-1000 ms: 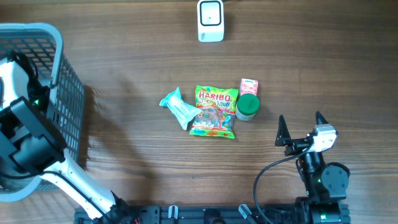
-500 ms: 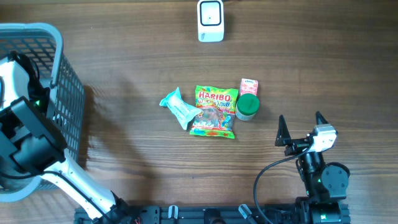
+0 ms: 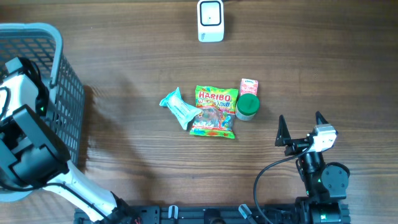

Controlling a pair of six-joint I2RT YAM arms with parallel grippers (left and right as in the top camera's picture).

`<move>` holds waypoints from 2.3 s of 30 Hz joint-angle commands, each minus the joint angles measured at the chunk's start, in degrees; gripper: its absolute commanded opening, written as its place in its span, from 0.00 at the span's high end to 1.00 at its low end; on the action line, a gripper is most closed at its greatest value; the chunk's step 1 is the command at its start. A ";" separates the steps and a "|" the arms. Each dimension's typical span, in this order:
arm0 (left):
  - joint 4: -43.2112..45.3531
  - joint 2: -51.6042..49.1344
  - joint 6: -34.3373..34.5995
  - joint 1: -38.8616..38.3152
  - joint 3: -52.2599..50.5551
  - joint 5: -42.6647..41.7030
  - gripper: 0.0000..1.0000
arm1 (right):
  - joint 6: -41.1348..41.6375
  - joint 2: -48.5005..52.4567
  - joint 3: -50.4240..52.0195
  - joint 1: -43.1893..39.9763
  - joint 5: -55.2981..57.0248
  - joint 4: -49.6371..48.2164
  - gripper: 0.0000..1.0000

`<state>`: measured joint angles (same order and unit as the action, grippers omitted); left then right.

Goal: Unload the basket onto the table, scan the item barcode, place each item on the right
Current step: 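Reach into the basket and grasp the white Hansaplast pouch, then carry the Hansaplast pouch to the table and release it below the Haribo bag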

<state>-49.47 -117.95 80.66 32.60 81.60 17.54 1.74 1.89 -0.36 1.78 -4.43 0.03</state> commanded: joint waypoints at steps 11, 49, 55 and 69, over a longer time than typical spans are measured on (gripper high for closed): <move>-8.92 -5.86 -5.53 0.68 7.02 -12.87 0.42 | 0.83 -0.17 0.04 0.02 0.59 -0.13 0.00; 0.92 19.69 -1.77 -68.35 -25.57 -10.91 0.23 | 0.83 -0.17 0.04 0.02 0.59 -0.13 0.00; -2.64 24.63 -3.69 -66.97 -8.66 0.63 0.00 | 0.83 -0.17 0.04 0.02 0.59 -0.13 0.00; 16.72 52.50 -64.41 -65.44 24.65 42.36 0.00 | 0.85 -0.17 0.04 0.02 0.59 -0.13 0.00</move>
<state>-39.57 -71.48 35.18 -33.56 105.27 55.29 1.74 1.93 -0.36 1.78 -4.43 0.03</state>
